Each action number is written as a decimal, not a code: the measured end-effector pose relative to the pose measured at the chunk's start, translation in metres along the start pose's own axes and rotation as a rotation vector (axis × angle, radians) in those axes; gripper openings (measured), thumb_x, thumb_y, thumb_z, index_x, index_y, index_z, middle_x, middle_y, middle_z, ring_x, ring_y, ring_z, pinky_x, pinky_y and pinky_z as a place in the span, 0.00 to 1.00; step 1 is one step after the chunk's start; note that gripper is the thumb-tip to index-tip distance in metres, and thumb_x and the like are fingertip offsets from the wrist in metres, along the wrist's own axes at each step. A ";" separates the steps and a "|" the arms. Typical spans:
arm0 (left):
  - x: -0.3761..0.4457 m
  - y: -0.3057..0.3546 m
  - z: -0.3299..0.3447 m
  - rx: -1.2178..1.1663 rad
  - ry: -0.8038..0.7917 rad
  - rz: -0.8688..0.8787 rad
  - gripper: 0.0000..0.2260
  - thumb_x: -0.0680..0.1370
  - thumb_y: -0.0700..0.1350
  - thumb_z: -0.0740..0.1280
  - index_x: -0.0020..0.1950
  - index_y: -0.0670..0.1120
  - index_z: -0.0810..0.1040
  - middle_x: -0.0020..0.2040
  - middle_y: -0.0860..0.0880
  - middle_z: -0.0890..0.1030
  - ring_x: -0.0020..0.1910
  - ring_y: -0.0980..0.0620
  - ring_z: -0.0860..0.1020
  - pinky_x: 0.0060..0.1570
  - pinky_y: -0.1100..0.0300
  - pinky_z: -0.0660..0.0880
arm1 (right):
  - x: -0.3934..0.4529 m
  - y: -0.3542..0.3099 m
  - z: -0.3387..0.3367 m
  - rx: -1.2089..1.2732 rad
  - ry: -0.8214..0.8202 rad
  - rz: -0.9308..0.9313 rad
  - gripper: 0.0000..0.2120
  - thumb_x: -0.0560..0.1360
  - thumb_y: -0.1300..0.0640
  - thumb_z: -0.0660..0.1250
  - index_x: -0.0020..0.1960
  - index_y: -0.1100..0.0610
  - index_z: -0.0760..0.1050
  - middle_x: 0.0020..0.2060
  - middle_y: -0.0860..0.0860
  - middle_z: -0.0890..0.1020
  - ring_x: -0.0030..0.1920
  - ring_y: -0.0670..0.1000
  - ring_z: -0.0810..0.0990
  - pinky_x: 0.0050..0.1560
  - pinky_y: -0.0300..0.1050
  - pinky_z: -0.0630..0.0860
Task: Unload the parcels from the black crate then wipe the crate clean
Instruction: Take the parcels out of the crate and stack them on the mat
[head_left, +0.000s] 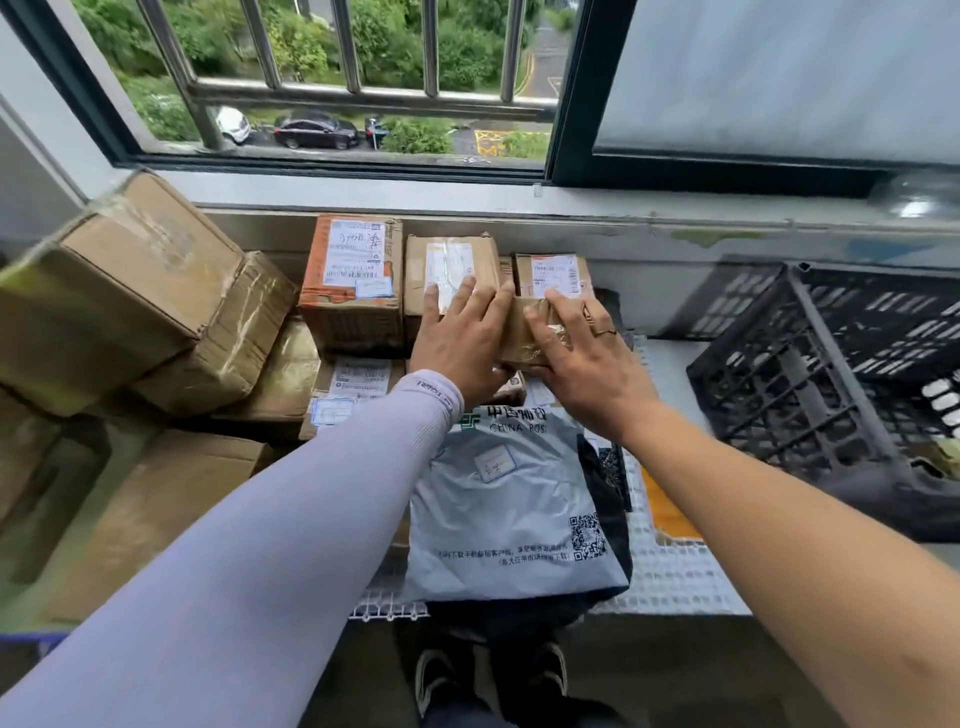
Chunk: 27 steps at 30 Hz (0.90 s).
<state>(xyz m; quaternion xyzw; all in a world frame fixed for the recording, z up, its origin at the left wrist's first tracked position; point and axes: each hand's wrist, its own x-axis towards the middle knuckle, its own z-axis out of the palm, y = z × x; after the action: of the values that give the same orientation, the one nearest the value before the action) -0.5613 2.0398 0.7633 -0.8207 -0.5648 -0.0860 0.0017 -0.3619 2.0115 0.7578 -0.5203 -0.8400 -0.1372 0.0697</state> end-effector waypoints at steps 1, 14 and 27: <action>-0.002 0.000 -0.002 0.005 0.018 -0.006 0.46 0.76 0.63 0.70 0.85 0.48 0.50 0.81 0.47 0.62 0.83 0.44 0.53 0.78 0.34 0.47 | 0.000 0.000 -0.002 -0.009 0.026 -0.028 0.33 0.81 0.45 0.63 0.80 0.60 0.63 0.74 0.65 0.67 0.70 0.66 0.62 0.69 0.67 0.70; -0.012 0.026 -0.050 0.069 0.218 0.003 0.38 0.74 0.59 0.71 0.80 0.52 0.60 0.79 0.45 0.63 0.78 0.41 0.63 0.76 0.34 0.56 | 0.010 0.030 -0.057 0.476 0.068 0.024 0.36 0.70 0.53 0.76 0.74 0.59 0.67 0.69 0.59 0.72 0.70 0.62 0.70 0.74 0.56 0.66; -0.011 0.034 -0.060 -0.086 0.439 0.029 0.28 0.73 0.46 0.76 0.71 0.51 0.72 0.63 0.46 0.78 0.60 0.40 0.78 0.63 0.41 0.73 | 0.028 0.047 -0.075 1.437 -0.090 0.570 0.16 0.72 0.47 0.76 0.53 0.58 0.82 0.42 0.53 0.83 0.42 0.54 0.78 0.37 0.46 0.73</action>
<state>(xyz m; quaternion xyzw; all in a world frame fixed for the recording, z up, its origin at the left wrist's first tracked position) -0.5422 2.0117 0.8238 -0.7897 -0.5347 -0.2866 0.0911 -0.3347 2.0319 0.8440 -0.5485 -0.5587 0.4860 0.3884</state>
